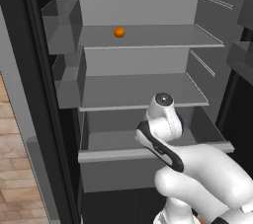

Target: Place the potato and lemon inside the fridge drawer. Close the drawer after placing the vegetables.

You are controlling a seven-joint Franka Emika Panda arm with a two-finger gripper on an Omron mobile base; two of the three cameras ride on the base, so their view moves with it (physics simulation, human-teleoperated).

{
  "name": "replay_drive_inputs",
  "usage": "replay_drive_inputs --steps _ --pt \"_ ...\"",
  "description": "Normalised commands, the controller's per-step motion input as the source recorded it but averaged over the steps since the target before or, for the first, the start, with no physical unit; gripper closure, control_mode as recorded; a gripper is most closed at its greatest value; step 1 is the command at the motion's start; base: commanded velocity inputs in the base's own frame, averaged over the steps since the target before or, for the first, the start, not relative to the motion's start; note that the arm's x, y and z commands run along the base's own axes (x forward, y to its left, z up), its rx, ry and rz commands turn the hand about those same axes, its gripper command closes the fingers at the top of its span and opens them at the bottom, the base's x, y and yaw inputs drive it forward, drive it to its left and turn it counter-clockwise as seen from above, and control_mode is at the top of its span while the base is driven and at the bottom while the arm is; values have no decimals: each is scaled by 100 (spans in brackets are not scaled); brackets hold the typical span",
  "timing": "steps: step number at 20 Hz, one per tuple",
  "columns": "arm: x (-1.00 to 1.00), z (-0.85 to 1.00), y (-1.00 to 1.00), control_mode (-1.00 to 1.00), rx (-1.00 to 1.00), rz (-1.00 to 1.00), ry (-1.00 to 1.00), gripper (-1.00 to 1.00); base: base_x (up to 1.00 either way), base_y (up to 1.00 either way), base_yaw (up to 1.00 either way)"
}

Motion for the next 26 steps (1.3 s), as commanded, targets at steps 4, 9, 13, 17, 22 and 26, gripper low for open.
replay_drive_inputs --steps 4,9,13,17,22,26 --pt "61 -18 1 -100 0 0 29 100 0 0 0" --pt "51 -32 0 -100 0 0 23 100 0 0 0" --pt "10 -49 0 -100 0 0 3 100 0 0 0" --pt "0 -52 0 -100 0 0 0 100 0 0 0" --pt "0 -44 4 -100 0 0 5 100 0 0 0" --pt "-3 -47 0 -100 0 0 4 100 0 0 0"
